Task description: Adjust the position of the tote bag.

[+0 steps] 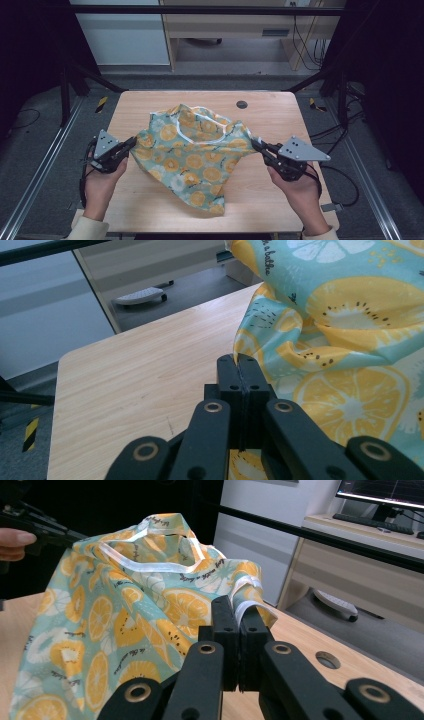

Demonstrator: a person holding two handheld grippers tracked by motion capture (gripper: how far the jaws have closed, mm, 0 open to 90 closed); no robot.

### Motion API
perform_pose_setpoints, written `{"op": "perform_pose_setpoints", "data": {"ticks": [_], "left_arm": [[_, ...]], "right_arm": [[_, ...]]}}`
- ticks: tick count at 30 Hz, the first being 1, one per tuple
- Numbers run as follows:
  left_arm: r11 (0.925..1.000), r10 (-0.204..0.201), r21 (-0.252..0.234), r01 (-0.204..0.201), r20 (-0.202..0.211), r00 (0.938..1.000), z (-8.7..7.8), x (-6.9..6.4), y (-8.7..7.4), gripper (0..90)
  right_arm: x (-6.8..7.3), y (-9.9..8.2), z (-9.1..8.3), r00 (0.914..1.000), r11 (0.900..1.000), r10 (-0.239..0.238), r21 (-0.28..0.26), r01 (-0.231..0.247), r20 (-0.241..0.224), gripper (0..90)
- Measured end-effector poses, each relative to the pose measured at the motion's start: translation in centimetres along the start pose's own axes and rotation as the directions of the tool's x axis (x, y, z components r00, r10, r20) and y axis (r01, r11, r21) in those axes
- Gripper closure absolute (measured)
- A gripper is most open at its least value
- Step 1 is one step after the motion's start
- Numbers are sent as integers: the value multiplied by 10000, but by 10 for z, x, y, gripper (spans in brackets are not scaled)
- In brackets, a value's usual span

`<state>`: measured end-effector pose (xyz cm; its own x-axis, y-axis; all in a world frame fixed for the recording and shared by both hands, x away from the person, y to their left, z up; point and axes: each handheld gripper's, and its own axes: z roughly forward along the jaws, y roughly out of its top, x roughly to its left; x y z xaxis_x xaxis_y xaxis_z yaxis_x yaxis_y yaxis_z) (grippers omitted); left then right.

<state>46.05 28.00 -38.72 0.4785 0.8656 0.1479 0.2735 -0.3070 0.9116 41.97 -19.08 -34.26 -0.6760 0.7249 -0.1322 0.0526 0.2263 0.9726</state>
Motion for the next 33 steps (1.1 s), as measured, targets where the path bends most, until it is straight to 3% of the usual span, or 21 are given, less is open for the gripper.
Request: {"op": "perform_pose_setpoints", "data": {"ticks": [12, 20, 33], "left_arm": [[9996, -243, -164, 245, 116, 9996, -16, -2, -21, 900], [9998, -198, 106, 196, 130, 9997, -26, -2, -40, 900], [9970, -302, 719, 286, 212, 9993, -27, -1, -57, 900]], "right_arm": [[17, -13, -8, 9991, 9995, 274, -165, -280, -338, 893], [35, -32, -13, 9945, 9993, 355, -51, -361, -987, 893], [47, -59, -12, 9809, 9981, 610, 238, -576, -1846, 893]]}}
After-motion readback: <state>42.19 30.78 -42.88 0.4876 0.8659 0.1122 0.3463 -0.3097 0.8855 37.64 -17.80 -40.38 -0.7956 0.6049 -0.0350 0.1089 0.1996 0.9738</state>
